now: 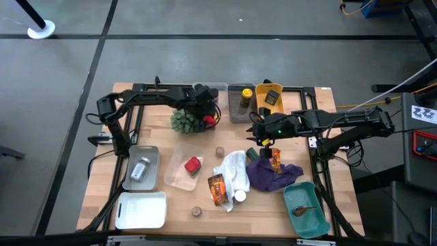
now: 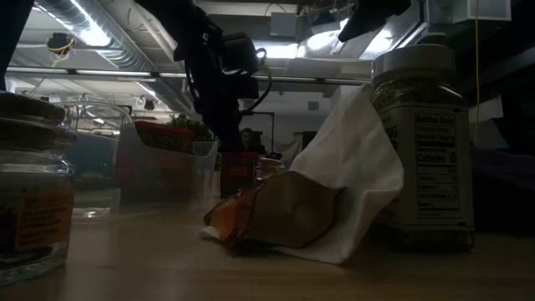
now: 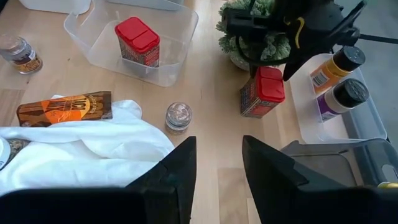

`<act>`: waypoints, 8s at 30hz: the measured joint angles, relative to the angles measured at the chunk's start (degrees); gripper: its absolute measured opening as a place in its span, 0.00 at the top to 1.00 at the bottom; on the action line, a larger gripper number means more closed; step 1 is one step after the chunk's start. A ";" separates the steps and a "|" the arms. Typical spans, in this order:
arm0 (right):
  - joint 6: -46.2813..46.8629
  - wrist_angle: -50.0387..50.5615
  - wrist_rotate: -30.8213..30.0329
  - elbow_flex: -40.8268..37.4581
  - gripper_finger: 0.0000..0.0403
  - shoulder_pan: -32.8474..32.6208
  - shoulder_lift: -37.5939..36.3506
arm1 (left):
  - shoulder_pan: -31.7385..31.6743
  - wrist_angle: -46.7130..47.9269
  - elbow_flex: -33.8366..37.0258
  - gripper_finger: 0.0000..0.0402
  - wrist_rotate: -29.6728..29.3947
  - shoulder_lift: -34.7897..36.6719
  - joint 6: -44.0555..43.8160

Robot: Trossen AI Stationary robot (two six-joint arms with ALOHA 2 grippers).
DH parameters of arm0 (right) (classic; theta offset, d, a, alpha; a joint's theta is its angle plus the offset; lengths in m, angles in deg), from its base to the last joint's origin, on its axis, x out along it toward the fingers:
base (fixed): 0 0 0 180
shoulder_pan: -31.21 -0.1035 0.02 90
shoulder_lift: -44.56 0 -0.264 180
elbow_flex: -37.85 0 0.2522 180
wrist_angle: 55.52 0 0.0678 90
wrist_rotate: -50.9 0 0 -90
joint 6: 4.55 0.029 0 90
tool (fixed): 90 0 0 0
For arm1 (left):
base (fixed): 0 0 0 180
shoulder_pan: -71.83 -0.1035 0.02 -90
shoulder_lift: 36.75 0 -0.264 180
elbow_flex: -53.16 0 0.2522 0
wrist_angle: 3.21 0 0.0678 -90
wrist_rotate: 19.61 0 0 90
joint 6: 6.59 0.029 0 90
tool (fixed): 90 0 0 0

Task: Sort spices by type
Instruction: Put the red seasoning can into the bottom transparent bin

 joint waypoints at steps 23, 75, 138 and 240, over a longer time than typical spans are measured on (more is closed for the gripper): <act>-0.02 0.09 0.11 -0.02 0.67 -0.02 0.04 | 0.82 -0.55 0.19 0.36 -1.88 -2.32 -1.97; 0.00 -1.57 0.16 -4.07 0.67 -0.01 1.73 | 12.33 -3.04 0.24 0.94 -20.58 -3.83 -18.23; 0.00 -1.66 0.16 -4.09 0.67 0.00 1.67 | 14.85 -4.41 0.10 1.00 -19.87 -6.08 -19.78; 0.00 -1.05 0.16 -4.09 0.67 0.00 1.66 | 13.96 3.53 -6.99 0.40 -9.95 -3.13 4.43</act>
